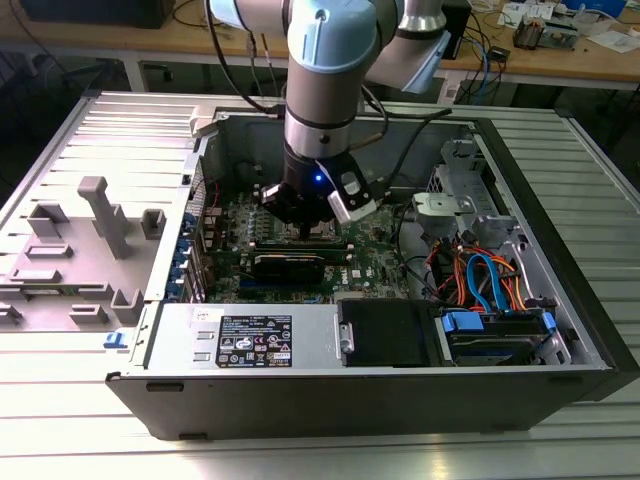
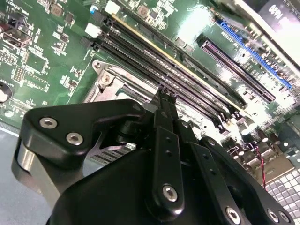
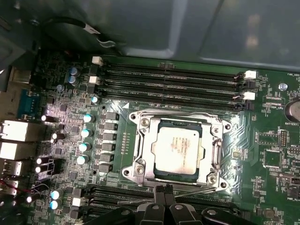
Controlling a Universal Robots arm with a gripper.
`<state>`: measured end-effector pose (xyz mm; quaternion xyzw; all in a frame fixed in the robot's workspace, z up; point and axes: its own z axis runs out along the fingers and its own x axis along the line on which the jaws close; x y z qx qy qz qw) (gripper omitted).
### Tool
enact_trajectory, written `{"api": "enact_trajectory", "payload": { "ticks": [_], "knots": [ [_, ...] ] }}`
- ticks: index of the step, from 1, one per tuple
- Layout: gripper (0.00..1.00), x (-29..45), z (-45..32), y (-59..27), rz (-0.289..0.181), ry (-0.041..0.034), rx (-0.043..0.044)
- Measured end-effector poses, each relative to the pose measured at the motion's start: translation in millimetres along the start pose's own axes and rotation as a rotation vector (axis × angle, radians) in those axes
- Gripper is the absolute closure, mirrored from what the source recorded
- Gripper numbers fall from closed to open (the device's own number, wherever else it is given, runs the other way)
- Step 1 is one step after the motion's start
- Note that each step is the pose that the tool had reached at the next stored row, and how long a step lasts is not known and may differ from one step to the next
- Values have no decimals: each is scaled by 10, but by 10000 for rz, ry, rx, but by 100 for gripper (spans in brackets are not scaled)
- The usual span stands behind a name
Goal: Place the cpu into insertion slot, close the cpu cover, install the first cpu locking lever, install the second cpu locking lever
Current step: 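Install the second cpu locking lever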
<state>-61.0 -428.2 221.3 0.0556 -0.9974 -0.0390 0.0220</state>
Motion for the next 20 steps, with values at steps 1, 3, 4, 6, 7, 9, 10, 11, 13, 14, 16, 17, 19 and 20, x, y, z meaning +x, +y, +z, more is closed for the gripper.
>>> {"api": "enact_trajectory", "payload": {
  "ticks": [1, 3, 4, 6, 7, 9, 10, 11, 13, 14, 16, 17, 19, 20],
  "knots": [
    [89, 2, 0, -1, 1, -2, -15],
    [89, 14, 0, -2, -5, -10, -94],
    [89, 21, 1, -2, -6, -14, -127],
    [89, 41, 2, -1, -10, -21, -189],
    [89, 50, 2, -1, -10, -23, -199],
    [89, 81, 4, -1, -10, -24, -208],
    [89, 90, 4, 0, -10, -24, -209],
    [89, 94, 4, -2, -10, -24, -208],
    [89, 100, 5, -3, -11, -24, -208],
    [89, 111, 5, -6, -10, -24, -208],
    [89, 117, 5, -8, -11, -23, -207],
    [89, 122, 5, -8, -10, -22, -202],
    [89, 136, 5, -8, -6, -13, -120],
    [89, 143, 5, -7, -6, -11, -106]
  ]
}}
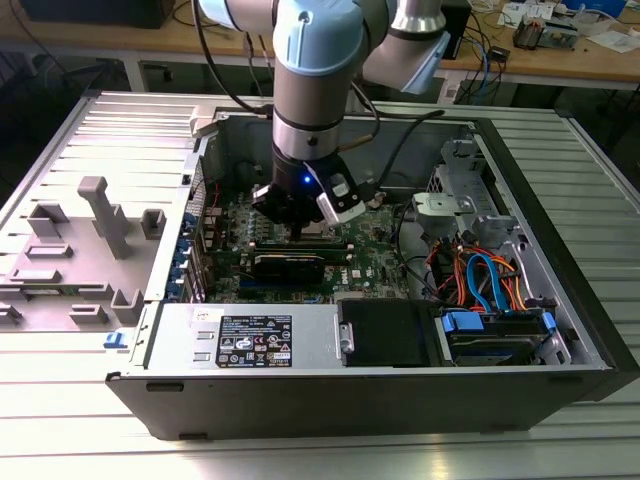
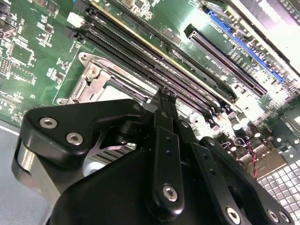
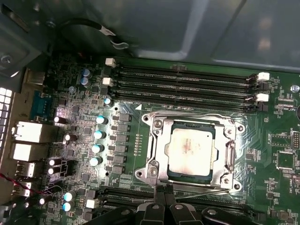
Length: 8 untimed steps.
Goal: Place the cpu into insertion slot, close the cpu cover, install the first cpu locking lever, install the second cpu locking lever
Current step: 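Install the second cpu locking lever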
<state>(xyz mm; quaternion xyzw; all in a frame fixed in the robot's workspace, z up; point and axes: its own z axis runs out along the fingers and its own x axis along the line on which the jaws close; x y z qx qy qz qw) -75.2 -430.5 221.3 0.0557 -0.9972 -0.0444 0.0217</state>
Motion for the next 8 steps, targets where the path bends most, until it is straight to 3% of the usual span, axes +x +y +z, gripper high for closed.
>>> {"api": "enact_trajectory", "payload": {
  "ticks": [8],
  "knots": [
    [89, 75, 8, 8, 1, -2, 0]
  ]
}}
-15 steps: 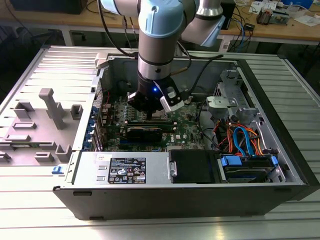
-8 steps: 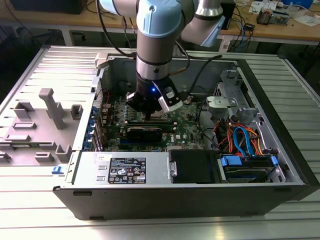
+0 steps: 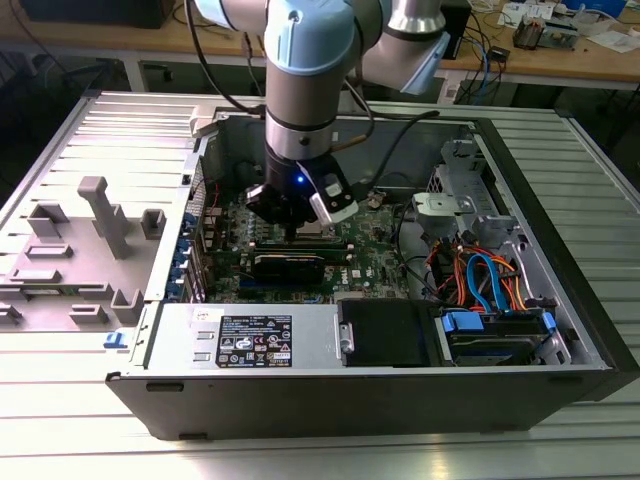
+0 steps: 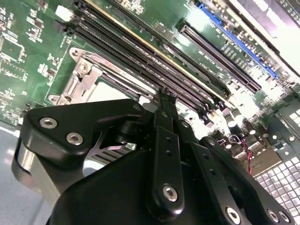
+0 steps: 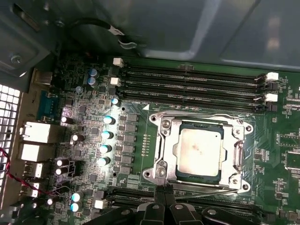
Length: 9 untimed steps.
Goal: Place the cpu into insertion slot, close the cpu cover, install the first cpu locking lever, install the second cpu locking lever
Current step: 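Install the second cpu locking lever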
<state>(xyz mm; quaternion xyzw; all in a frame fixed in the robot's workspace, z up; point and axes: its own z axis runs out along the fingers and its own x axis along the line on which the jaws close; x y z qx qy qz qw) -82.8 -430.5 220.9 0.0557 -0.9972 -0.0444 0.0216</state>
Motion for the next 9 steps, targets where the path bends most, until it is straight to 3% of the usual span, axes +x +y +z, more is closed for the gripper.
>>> {"api": "enact_trajectory", "payload": {
  "ticks": [9],
  "knots": [
    [89, 27, 27, -41, 0, 0, 0]
  ]
}}
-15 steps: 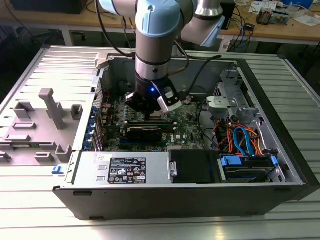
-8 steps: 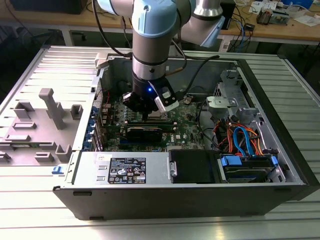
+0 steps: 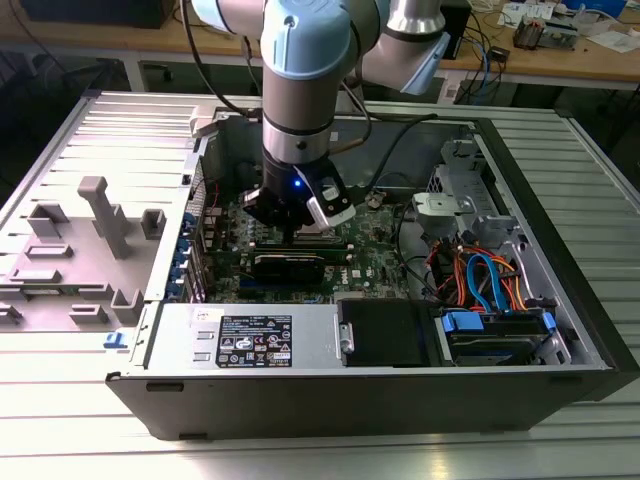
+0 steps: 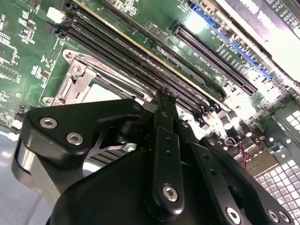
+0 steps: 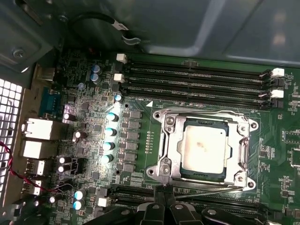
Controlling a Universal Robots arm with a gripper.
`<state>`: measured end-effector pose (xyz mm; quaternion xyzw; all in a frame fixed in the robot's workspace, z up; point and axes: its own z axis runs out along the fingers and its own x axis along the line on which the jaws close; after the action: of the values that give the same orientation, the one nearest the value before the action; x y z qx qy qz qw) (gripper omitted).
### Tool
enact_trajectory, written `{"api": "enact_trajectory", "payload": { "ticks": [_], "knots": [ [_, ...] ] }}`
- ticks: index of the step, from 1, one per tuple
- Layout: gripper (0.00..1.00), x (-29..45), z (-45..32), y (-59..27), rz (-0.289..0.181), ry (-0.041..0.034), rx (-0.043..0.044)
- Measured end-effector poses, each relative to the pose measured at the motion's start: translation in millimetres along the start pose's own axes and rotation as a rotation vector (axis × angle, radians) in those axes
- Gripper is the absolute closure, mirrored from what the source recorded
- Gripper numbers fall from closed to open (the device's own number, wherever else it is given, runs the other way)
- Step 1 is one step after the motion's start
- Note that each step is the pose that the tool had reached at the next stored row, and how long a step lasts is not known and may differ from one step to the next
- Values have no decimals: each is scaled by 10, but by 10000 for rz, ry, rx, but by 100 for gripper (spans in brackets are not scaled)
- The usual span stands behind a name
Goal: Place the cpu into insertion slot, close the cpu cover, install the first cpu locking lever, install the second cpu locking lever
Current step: 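Install the second cpu locking lever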
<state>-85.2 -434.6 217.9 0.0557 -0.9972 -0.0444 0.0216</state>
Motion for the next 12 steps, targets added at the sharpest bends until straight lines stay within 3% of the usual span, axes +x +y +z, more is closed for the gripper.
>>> {"api": "enact_trajectory", "payload": {
  "ticks": [9, 12],
  "knots": [
    [89, 43, 49, -10, -2, -1, -7],
    [89, 57, 76, -11, -8, -5, -50]
  ]
}}
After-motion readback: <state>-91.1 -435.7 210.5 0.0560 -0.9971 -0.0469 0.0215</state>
